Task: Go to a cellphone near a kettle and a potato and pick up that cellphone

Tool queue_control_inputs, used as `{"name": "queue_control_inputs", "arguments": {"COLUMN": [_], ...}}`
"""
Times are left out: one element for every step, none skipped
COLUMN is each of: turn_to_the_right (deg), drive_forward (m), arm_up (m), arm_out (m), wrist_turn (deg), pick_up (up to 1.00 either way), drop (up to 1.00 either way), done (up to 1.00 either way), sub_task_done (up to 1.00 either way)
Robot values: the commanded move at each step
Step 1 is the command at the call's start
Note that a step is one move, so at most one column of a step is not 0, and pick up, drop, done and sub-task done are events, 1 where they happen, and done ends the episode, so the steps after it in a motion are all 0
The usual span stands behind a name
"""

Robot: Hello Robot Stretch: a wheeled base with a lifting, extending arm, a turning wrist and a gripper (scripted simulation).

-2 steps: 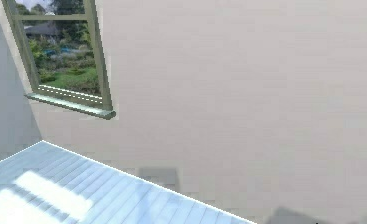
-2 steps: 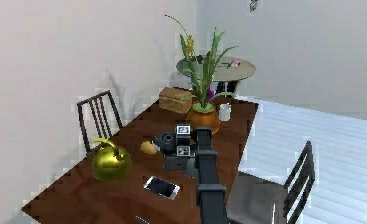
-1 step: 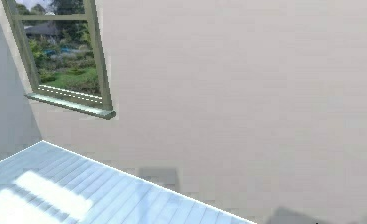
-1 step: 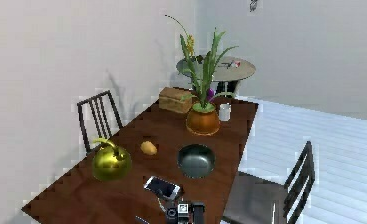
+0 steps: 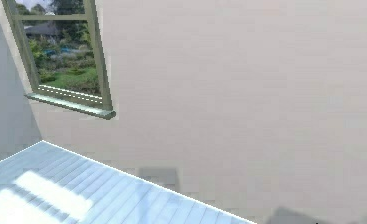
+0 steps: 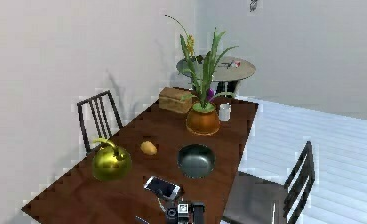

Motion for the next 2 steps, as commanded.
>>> {"name": "queue_control_inputs", "arguments": {"turn_to_the_right": [0.0,0.0], "drive_forward": [0.0,0.0], "arm_up": [0.1,0.0], "arm_out": [0.0,0.0], "wrist_turn": [0.0,0.0], "pick_up": [0.0,0.0], "drop": [0.0,0.0], "done": [0.0,1.0], "sub_task_done": [0.0,0.0]}}
